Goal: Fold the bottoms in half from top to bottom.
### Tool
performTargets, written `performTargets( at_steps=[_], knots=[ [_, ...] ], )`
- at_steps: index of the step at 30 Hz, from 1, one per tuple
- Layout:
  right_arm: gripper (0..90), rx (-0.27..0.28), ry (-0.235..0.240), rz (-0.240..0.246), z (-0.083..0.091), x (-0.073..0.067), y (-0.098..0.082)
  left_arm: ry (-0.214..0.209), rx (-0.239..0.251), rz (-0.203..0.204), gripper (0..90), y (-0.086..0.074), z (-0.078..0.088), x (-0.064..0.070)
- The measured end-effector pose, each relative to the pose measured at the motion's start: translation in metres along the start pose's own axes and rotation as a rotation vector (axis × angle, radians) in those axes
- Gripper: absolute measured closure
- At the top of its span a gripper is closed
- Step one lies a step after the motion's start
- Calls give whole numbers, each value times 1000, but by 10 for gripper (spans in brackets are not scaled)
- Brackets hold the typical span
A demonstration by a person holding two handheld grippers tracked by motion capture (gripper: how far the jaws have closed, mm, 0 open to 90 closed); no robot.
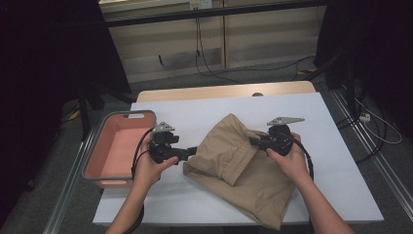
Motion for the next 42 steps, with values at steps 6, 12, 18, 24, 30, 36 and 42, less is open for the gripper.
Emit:
performTargets(
  at_steps=[6,12,18,24,30,36,42],
  knots=[
    [727,-3,-6,8,5,1,-4,-1,-4,-7,95,0,-1,1],
    [727,-6,-12,12,9,2,-6,0,-2,-5,93,0,0,1],
    [727,-9,-15,13,16,6,-10,-1,-6,-6,92,-1,0,0],
    [726,-12,-17,11,21,8,-14,-1,-12,-6,92,-2,-1,0],
    [726,-10,-22,16,24,8,-15,0,-7,-9,92,-2,-1,0],
    [726,-10,-25,11,26,9,-15,1,-7,-12,92,-2,-2,0],
    [726,-9,-27,15,29,8,-14,2,-9,-13,91,-2,-2,0]
  ],
)
Point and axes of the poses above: each handheld gripper's, and its own axes: z roughly backward along the jaws, y roughly out of its top, x roughly to its right, the point moved 6 cm from there along -z, roughly forward along the jaws, and after that the axes turned 9 degrees about z, right-handed, at the moved point
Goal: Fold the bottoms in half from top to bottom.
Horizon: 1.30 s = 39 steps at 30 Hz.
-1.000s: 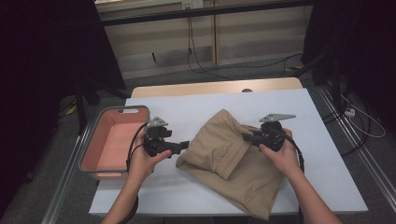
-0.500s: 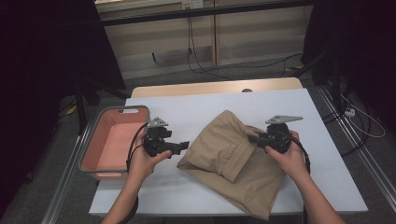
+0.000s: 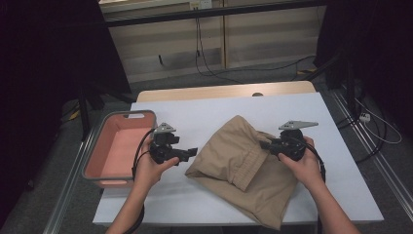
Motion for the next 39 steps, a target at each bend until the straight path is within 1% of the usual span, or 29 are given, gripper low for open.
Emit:
performTargets(
  at_steps=[8,14,17,26,39],
  knots=[
    [726,-2,-6,1,5,3,-3,-3,-3,-2,91,0,-1,1],
    [726,-2,-9,10,6,3,-3,-6,-1,1,91,0,0,1],
    [725,-4,-12,11,10,4,-5,-6,0,1,91,0,0,0],
    [726,-5,-13,11,11,5,-7,-7,-6,-1,92,-1,-1,1],
    [725,-1,-18,10,16,7,-8,-6,-2,-2,92,0,-1,2]
  ],
)
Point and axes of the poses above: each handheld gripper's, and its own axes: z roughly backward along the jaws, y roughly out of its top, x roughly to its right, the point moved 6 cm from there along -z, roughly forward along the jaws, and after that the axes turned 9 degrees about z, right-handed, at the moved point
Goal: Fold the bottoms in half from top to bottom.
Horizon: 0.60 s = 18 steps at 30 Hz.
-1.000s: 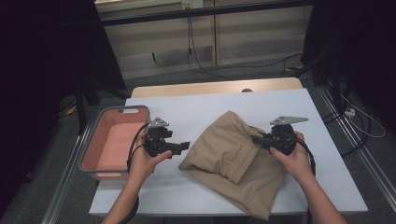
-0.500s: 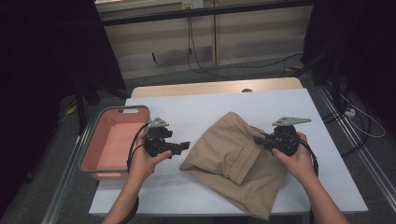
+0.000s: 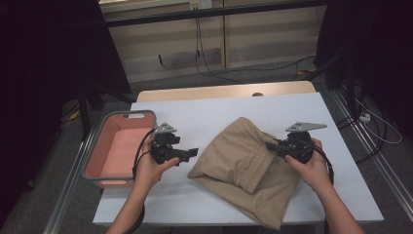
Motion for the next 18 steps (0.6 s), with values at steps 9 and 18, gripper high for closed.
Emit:
performTargets(
  at_steps=[9,18],
  knots=[
    [725,2,-4,1,2,0,0,-1,4,3,93,1,1,0],
    [725,5,-8,3,5,0,0,0,3,-5,93,1,1,0]
  ],
)
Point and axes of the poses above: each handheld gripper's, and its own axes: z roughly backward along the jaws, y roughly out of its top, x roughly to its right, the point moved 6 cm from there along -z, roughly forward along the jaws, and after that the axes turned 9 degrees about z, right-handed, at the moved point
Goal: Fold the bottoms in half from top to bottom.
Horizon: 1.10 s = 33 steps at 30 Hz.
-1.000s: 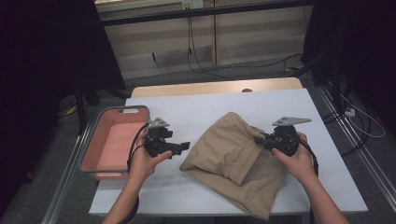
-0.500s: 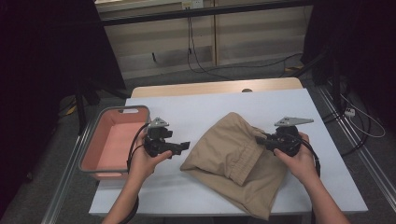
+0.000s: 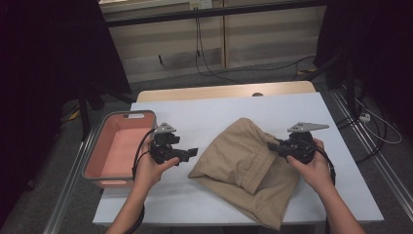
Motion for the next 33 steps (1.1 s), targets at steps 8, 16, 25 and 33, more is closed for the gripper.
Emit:
performTargets(
  at_steps=[8,16,25,33],
  knots=[
    [725,0,0,0,2,1,-1,1,0,-1,93,0,0,0],
    [725,0,-2,-4,5,1,-1,2,7,3,93,1,2,0],
    [726,2,-5,-7,8,3,-1,2,6,1,94,1,2,0],
    [726,3,-7,-6,10,3,-2,6,7,-2,93,1,2,-1]
  ],
)
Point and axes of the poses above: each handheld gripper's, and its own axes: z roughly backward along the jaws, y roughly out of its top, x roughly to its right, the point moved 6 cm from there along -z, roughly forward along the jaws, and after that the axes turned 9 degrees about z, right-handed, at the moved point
